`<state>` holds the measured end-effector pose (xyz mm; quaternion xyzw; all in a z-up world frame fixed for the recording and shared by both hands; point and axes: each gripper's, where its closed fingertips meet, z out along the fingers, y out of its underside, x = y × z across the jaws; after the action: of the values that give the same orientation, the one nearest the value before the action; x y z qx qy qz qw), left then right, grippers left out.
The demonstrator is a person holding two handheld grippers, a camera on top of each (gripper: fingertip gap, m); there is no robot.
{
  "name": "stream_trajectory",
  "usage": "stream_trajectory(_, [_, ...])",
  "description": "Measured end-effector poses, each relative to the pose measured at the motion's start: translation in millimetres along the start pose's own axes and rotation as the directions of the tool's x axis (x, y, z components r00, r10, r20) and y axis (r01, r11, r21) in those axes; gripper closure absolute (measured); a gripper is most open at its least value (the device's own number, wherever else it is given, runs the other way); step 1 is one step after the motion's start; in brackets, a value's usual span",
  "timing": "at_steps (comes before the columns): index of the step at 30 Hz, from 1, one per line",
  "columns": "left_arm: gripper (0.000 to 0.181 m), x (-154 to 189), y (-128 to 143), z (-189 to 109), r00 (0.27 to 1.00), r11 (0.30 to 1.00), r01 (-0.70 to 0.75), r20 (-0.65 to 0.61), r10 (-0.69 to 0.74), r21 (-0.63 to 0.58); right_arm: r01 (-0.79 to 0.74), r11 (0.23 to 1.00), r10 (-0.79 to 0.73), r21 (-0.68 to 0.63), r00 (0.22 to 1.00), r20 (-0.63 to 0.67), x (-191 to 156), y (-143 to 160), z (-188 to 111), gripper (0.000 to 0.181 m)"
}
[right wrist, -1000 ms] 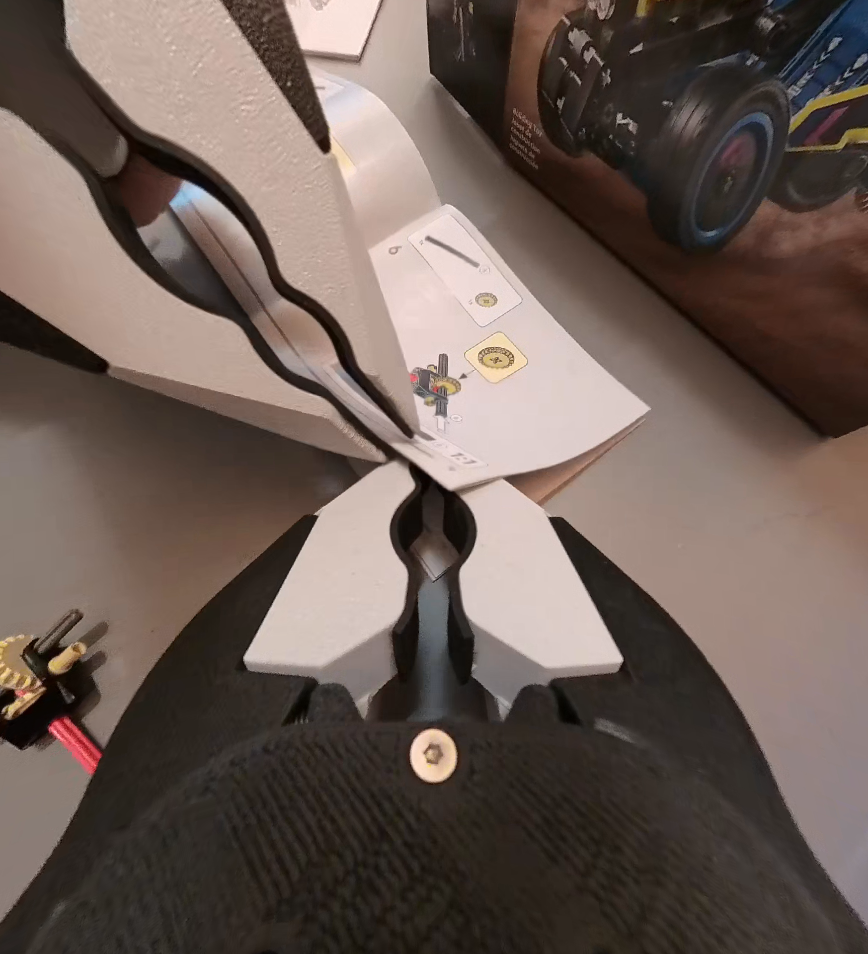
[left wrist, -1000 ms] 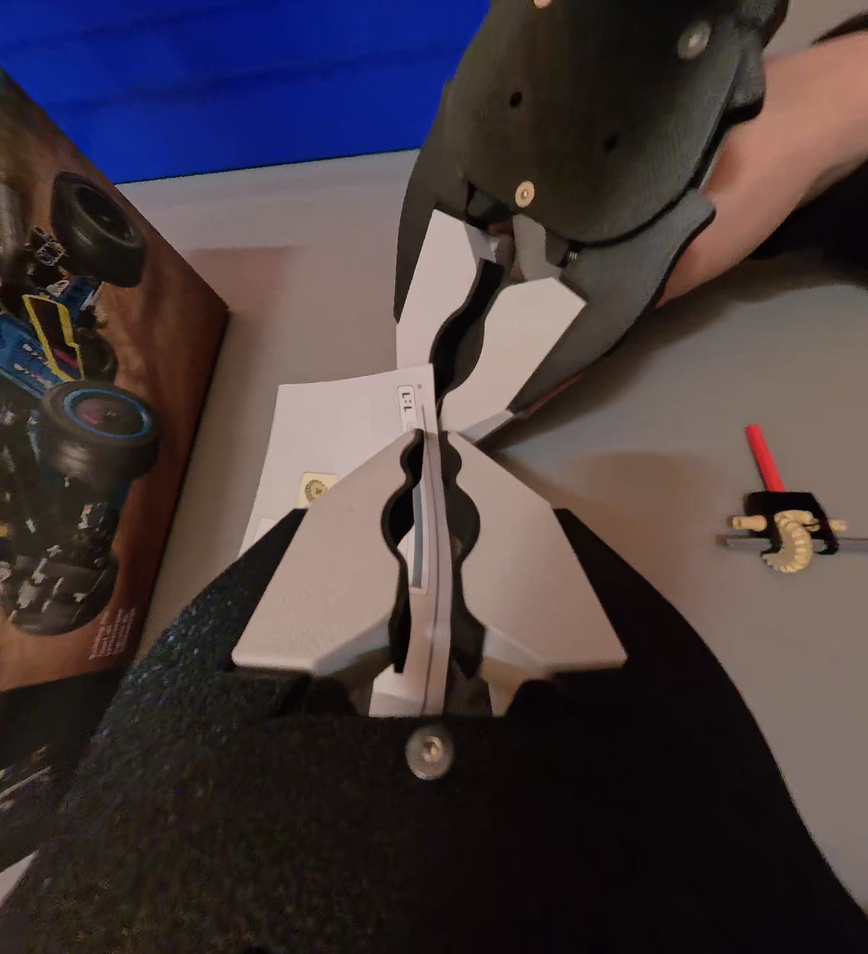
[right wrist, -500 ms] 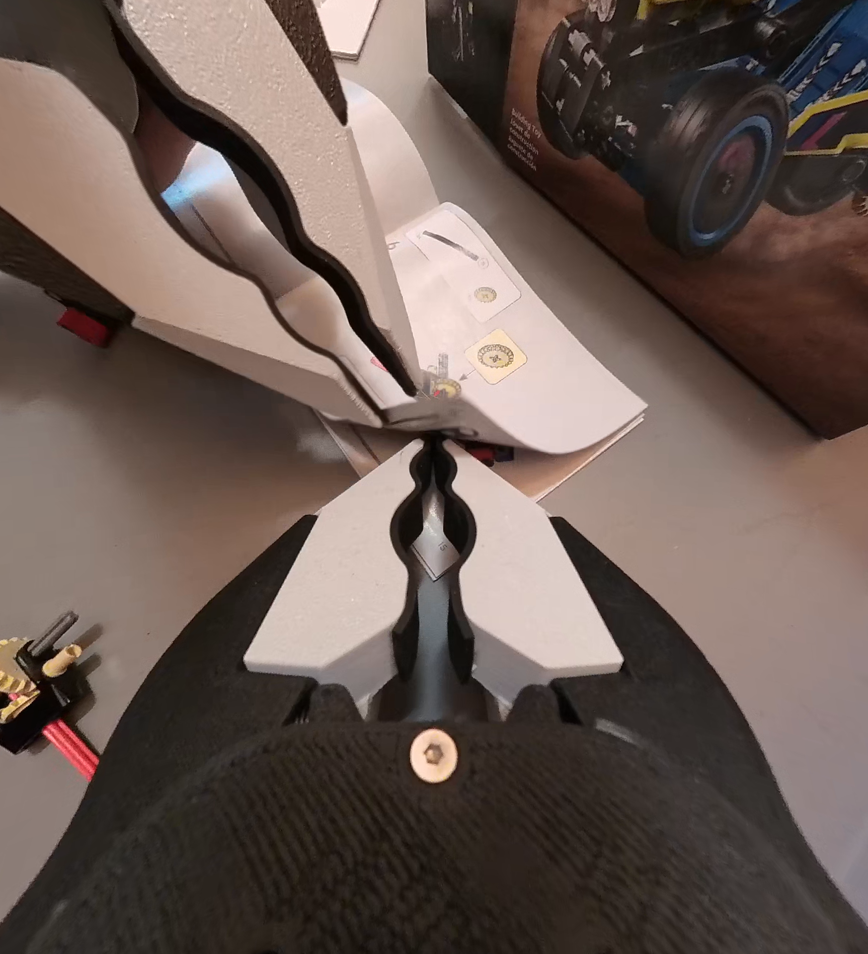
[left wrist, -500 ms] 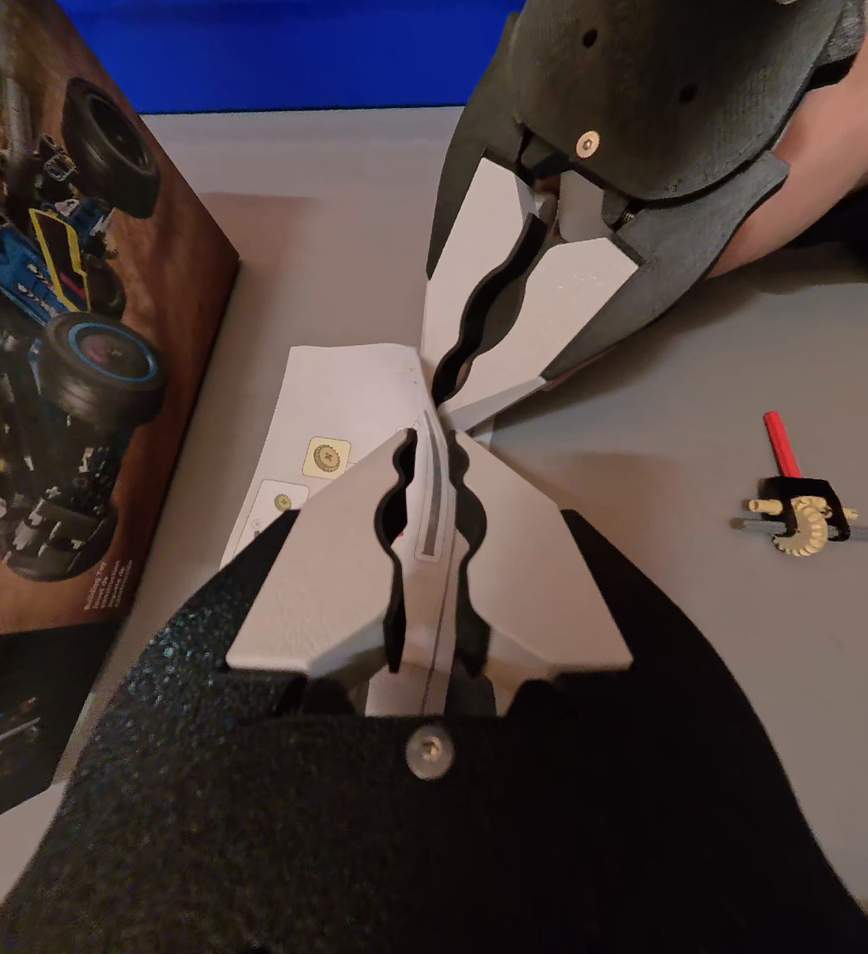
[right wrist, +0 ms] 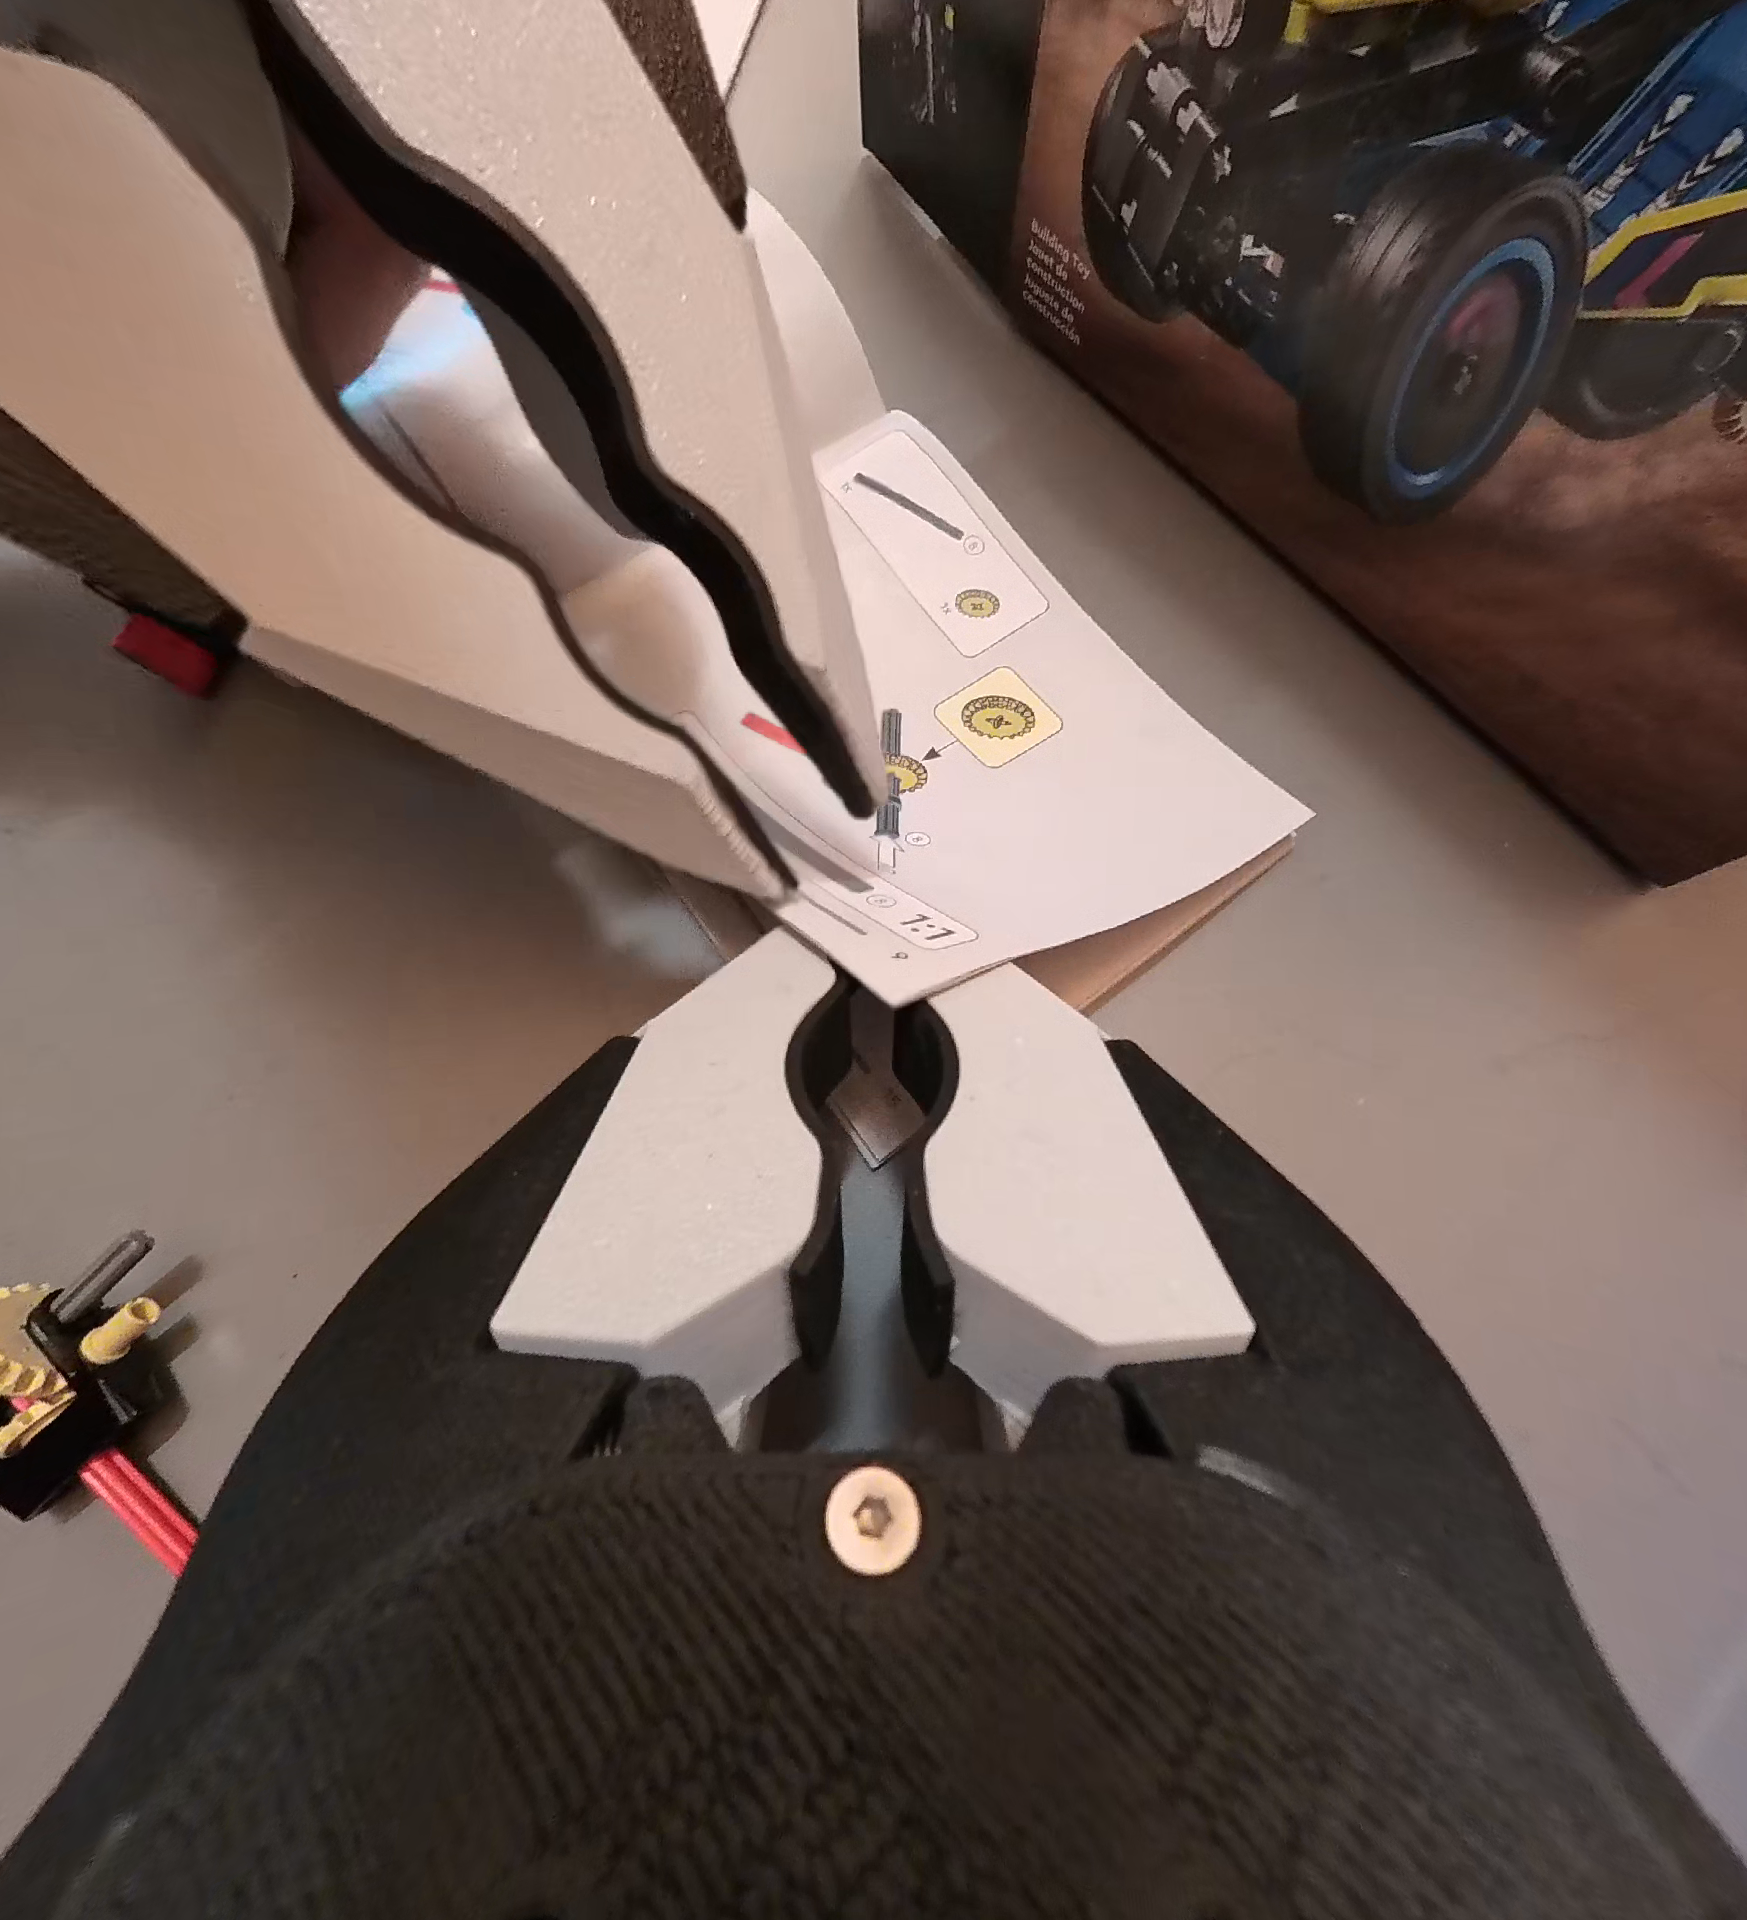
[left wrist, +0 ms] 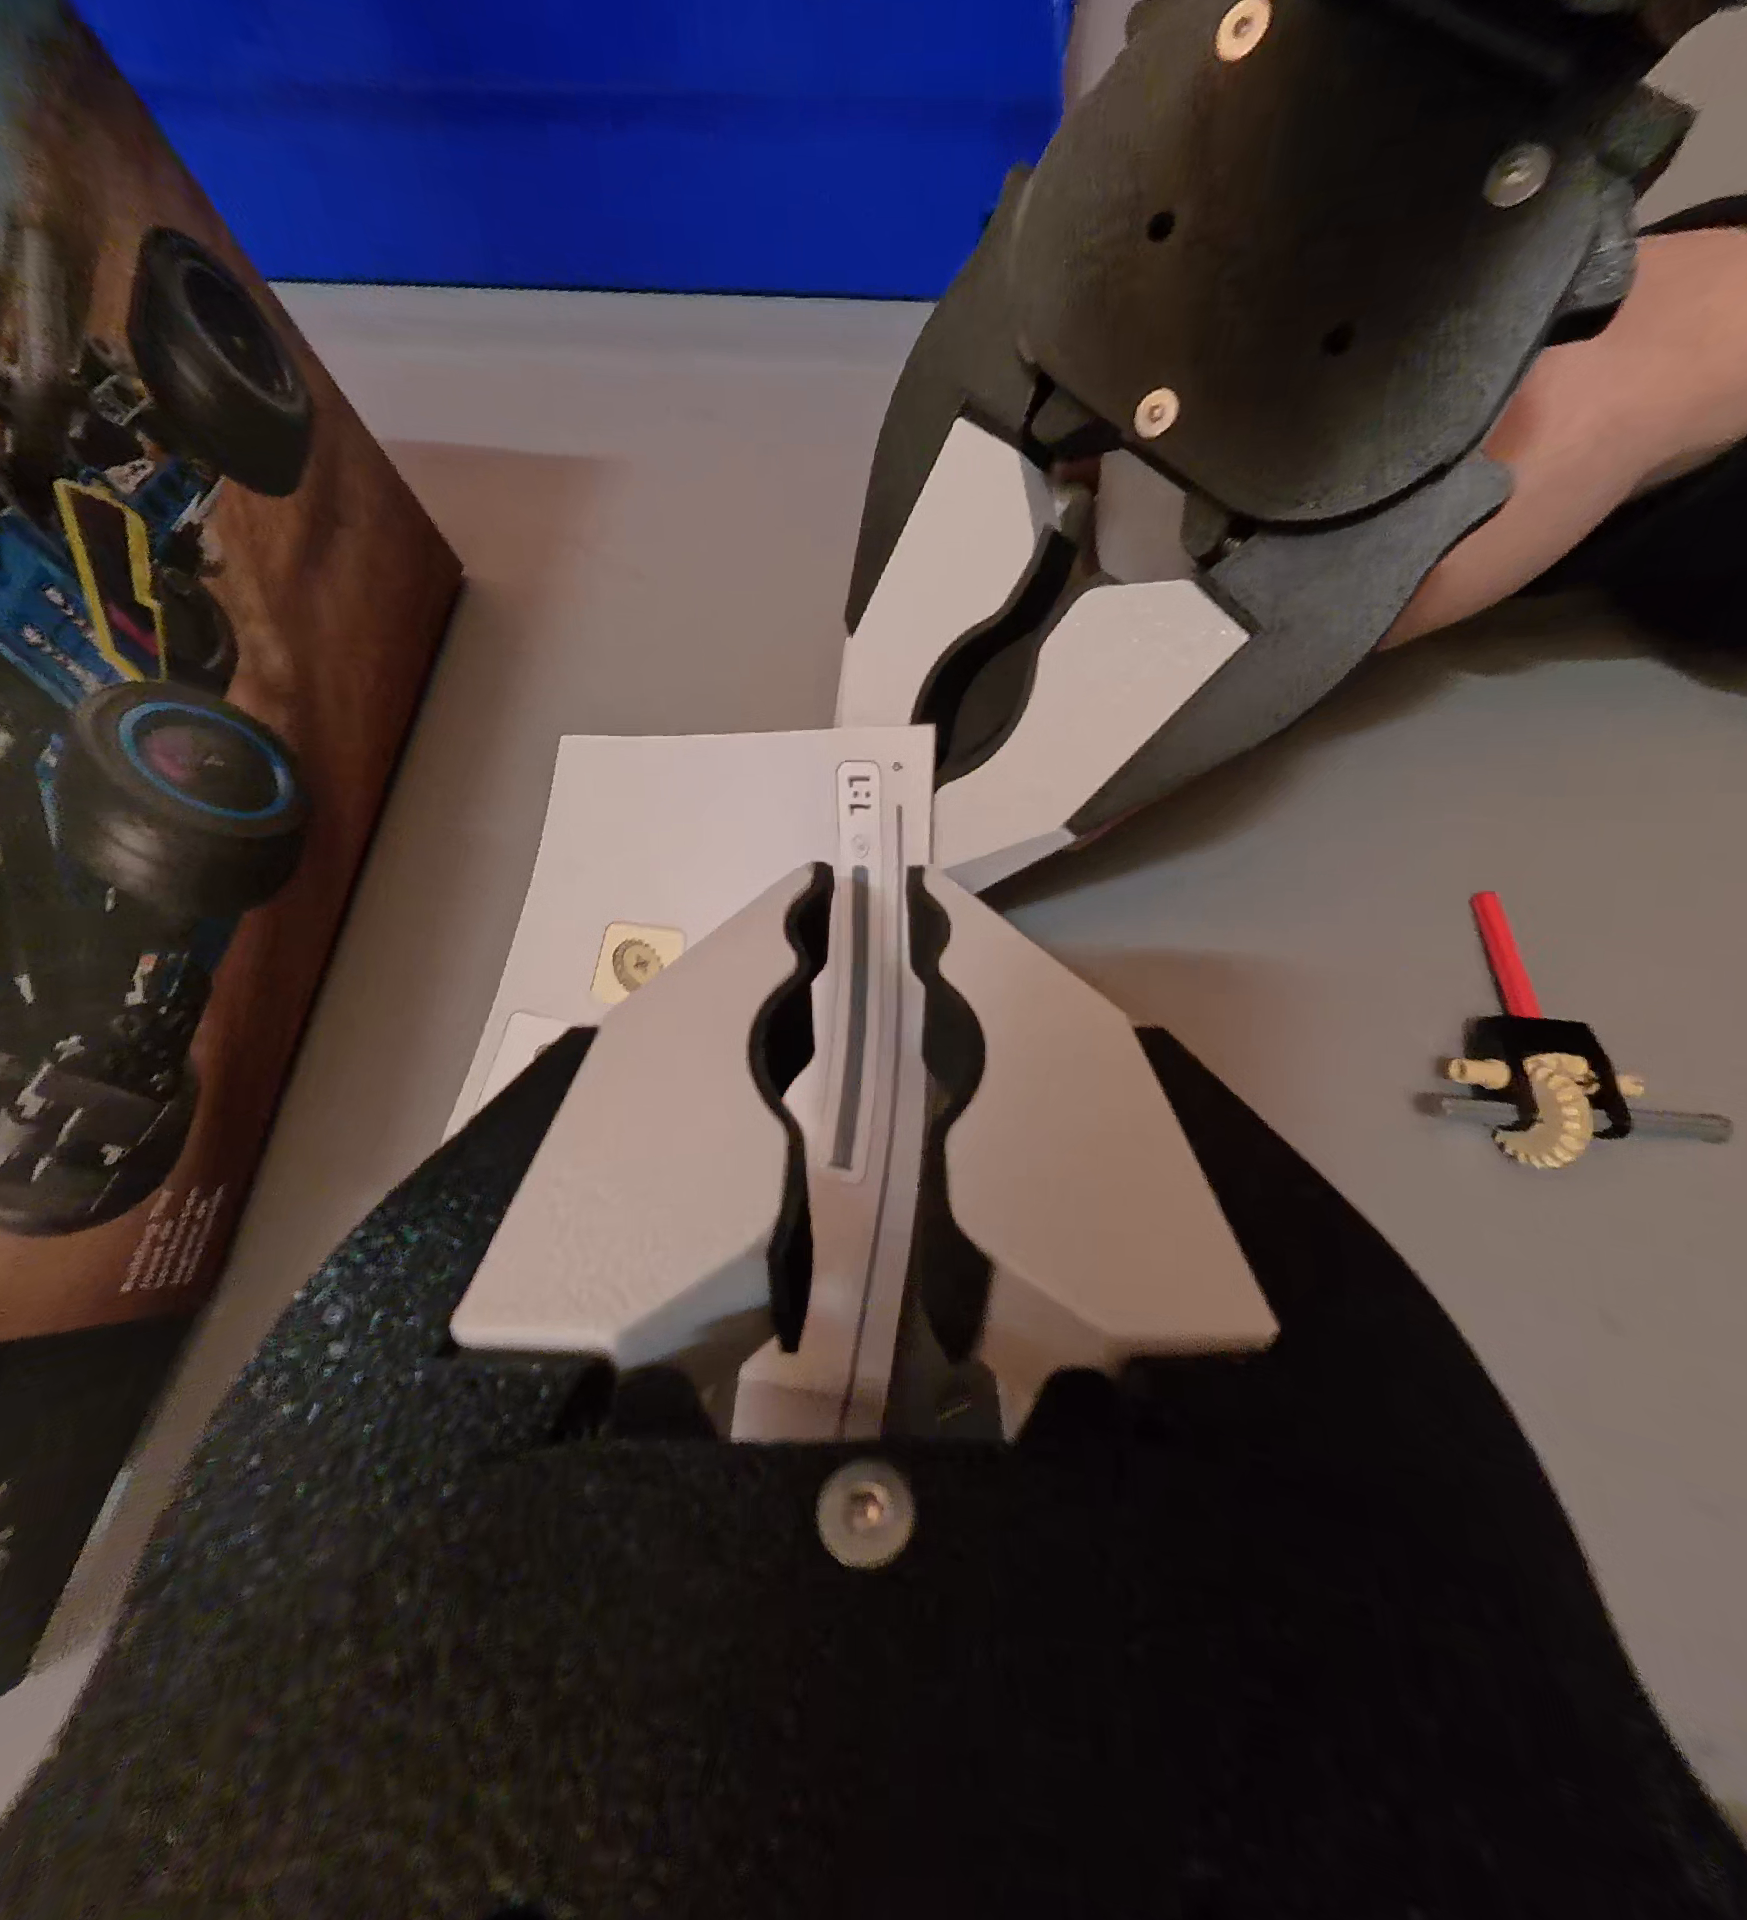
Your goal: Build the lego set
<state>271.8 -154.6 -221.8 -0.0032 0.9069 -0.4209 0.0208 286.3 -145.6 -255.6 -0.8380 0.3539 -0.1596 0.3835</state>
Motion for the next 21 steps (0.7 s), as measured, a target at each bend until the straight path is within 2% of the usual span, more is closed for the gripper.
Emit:
stream_trajectory(1, [0.169, 2.3, -2.3, 0.2, 1.0, 1.0, 0.003, -0.012, -0.003, 0.013, 0.0, 1.0, 0.0, 0.0, 1.0, 0.0, -0.1, 0.0, 0.0, 0.181])
stream_trajectory(8, [0.171, -0.9, -1.4, 3.0, 1.0, 1.0, 0.021, -0.008, -0.021, 0.009, 0.002, 1.0, -0.002, 0.0, 1.0, -0.002, -0.1, -0.1, -0.1, 0.181])
stream_trajectory(13, [0.167, 7.3, -8.8, -0.2, 0.997, 0.998, 0.038, -0.063, -0.035, 0.056, 0.0, 1.0, 0.0, 0.0, 1.0, 0.0, -0.2, 0.0, -0.1, 0.181])
stream_trajectory(21, [0.167, 6.3, -2.2, -0.7, 0.998, 0.999, 0.026, -0.064, -0.025, 0.029, 0.001, 1.0, -0.001, 0.0, 1.0, -0.001, -0.1, -0.1, -0.2, 0.181])
